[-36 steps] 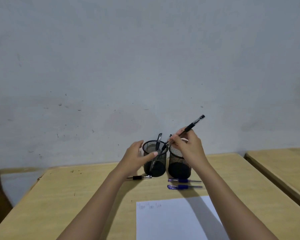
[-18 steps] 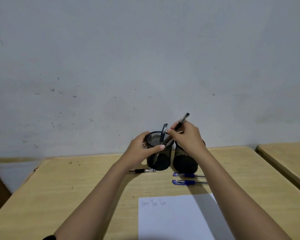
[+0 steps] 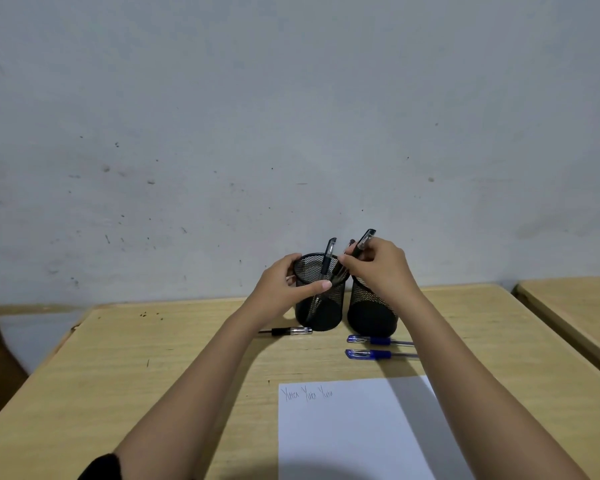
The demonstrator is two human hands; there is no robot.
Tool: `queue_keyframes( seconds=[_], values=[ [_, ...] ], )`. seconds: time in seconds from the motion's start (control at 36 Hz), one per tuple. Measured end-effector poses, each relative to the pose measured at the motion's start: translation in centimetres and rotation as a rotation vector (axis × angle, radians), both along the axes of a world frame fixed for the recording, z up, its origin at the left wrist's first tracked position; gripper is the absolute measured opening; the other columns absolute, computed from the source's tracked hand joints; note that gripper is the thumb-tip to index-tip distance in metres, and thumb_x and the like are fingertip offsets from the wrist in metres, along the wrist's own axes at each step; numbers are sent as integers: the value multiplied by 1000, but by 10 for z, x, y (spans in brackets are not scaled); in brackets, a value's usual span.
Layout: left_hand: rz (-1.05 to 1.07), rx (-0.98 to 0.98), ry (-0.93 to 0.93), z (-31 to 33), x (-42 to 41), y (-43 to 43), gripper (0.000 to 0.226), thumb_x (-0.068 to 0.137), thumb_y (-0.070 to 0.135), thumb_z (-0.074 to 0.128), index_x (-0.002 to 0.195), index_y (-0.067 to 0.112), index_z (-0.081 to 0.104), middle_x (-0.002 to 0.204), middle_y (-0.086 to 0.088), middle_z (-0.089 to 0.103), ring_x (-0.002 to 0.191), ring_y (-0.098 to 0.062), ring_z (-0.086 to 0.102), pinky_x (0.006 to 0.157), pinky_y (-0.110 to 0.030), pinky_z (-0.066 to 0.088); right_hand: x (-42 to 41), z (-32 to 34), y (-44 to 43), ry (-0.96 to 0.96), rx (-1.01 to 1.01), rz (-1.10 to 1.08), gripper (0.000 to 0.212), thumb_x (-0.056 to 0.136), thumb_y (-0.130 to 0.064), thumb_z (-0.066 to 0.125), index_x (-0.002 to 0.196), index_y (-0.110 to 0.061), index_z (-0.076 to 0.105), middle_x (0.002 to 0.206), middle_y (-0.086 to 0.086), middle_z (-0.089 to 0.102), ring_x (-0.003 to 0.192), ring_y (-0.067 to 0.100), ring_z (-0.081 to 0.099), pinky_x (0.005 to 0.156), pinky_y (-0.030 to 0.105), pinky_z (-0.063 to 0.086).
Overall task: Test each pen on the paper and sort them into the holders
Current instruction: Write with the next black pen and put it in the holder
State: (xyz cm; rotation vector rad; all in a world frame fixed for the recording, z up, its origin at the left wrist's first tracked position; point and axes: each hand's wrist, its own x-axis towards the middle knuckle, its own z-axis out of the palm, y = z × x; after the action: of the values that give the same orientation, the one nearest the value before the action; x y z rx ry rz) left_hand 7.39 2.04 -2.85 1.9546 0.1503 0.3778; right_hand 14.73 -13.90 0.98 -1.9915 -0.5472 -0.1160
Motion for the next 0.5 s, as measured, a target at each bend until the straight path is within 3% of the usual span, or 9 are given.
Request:
queue_keyframes(
  seconds=[0.06, 0.14, 0.25, 0.33, 0.5],
  values=[
    [3, 0, -1, -1, 0, 0, 46, 73, 26, 78, 108, 28, 49, 98, 21, 58, 89, 12, 55, 72, 2, 42, 1, 0, -1, -8, -16, -18, 19, 77, -25, 73, 89, -10, 67, 83, 4, 68, 80, 18, 62, 75, 29, 49],
    [18, 11, -4, -1, 0, 0, 50, 72, 29, 78, 113, 26, 50, 104, 14, 59, 94, 7, 56, 78, -3, 44, 2, -1, -3, -2, -4, -47, 18, 75, -21, 75, 77, -12, 60, 70, -1, 60, 67, 13, 56, 62, 20, 43],
    [56, 67, 7, -3, -1, 0, 75, 69, 42, 77, 132, 15, 46, 124, 0, 51, 113, -11, 53, 99, -25, 43, 2, -2, -6, 42, 66, -56, 18, 75, -16, 75, 86, -13, 61, 69, -5, 60, 62, 5, 56, 59, 10, 43],
    [64, 86, 18, -1, -4, -1, 79, 70, 44, 76, 136, 14, 43, 128, -1, 49, 114, -12, 52, 100, -26, 42, 2, 0, -9, 19, 94, -72, 15, 76, -14, 74, 86, -12, 62, 70, -3, 61, 63, 6, 56, 53, 1, 40],
    [62, 74, 43, 3, -12, -3, 83, 74, 43, 73, 141, 13, 35, 136, -1, 49, 121, -12, 49, 106, -30, 39, -11, 9, -12, -94, 141, -92, 10, 79, -7, 66, 89, -6, 63, 73, 2, 61, 60, 4, 53, 56, 3, 42]
  ],
)
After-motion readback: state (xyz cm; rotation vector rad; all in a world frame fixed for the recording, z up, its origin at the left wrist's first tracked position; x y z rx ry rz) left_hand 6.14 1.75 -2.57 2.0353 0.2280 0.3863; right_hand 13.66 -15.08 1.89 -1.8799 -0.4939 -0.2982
